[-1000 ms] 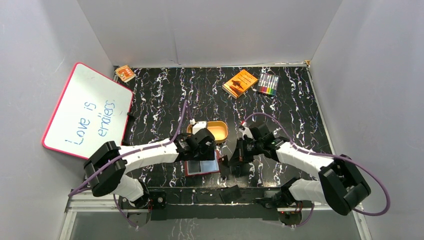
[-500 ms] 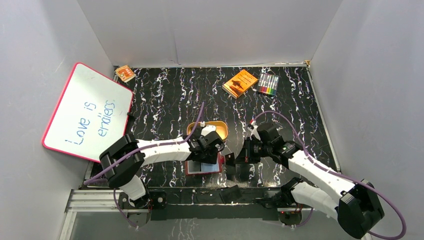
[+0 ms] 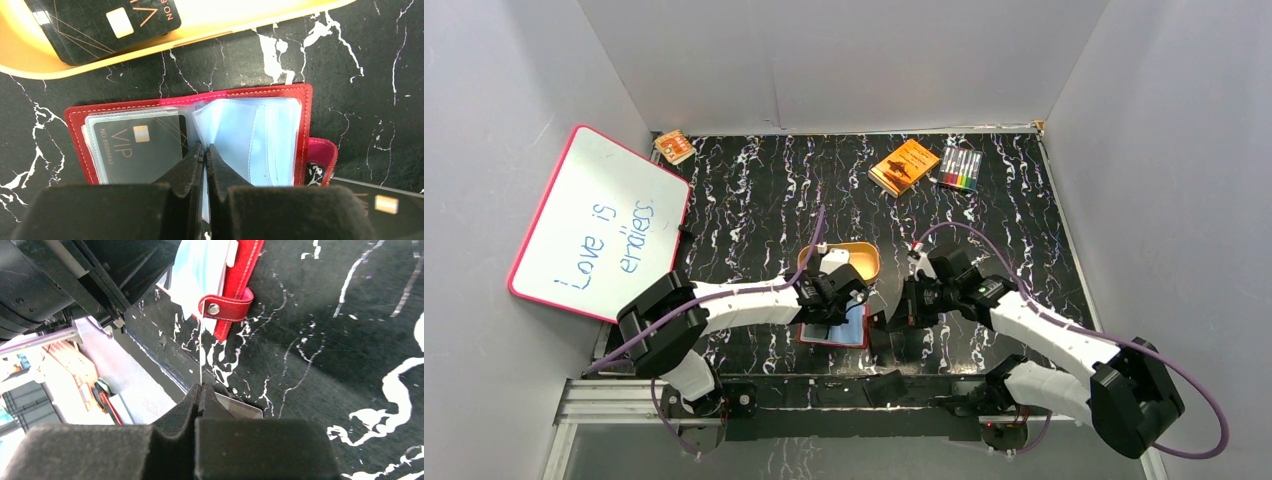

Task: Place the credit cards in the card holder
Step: Turn over the card slot in the card holder.

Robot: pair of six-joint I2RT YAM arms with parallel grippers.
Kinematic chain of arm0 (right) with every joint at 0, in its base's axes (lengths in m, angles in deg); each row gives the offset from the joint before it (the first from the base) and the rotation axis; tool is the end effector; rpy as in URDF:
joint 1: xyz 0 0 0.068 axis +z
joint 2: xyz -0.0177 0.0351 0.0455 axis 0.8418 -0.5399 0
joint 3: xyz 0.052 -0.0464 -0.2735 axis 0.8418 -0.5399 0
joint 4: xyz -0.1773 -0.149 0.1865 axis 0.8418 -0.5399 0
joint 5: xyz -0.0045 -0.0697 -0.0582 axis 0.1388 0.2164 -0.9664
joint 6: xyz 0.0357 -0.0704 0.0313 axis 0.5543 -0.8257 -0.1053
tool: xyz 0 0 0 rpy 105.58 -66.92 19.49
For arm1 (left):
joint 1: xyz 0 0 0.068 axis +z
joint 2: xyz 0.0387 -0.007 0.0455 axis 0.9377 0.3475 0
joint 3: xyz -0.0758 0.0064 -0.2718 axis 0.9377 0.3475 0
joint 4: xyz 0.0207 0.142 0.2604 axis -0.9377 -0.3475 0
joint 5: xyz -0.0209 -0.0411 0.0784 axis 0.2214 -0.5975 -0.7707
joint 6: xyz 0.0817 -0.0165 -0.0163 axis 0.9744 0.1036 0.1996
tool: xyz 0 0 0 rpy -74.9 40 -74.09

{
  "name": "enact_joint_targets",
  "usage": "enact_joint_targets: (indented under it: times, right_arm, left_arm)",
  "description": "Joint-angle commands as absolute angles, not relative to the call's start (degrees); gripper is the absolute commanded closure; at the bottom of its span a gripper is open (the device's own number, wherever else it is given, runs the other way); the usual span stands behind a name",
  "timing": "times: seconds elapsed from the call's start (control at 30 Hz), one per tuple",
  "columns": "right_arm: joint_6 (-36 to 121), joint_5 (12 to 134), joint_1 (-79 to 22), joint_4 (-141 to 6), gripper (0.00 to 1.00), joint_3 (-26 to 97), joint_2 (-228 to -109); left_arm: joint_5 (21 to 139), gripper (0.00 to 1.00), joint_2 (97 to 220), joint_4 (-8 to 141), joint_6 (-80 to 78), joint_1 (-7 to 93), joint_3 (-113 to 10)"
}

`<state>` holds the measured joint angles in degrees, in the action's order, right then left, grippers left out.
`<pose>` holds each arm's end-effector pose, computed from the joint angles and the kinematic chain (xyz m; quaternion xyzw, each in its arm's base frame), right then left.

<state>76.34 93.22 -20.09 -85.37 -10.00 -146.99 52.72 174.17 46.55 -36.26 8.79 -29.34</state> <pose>0.1794 0.1795 0.1603 -0.0610 0.9074 0.3928 0.1363 0.1928 -0.2963 0.1233 0.0694 0.9482 -0.1217 0.2851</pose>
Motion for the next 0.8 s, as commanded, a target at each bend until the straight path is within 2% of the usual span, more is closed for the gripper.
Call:
enact_joint_targets:
  times: [0.0, 0.43, 0.7, 0.73, 0.77]
  right_arm:
    - [74.82, 96.21, -16.93, -81.02, 1.0, -5.24, -150.07]
    - [75.37, 94.64, -14.86, -76.76, 1.0, -2.47, -159.78]
    - [75.14, 98.26, -14.71, -72.9, 1.0, -2.83, -164.48]
    - [75.16, 98.87, -14.53, -71.9, 1.0, -2.9, -165.72]
    - [75.25, 99.08, -14.42, -71.11, 1.0, -2.71, -166.58]
  left_arm:
    - [52.46, 1.0, 173.2, 43.4, -37.45, 8.5, -26.53]
    - [52.3, 1.0, 172.12, 43.98, -38.54, 8.47, -25.52]
    - [52.58, 1.0, 170.74, 43.99, -39.07, 8.5, -25.52]
    - [52.87, 0.95, 170.24, 43.76, -39.03, 8.5, -26.12]
    - [53.06, 0.8, 169.5, 43.42, -38.86, 8.5, -26.92]
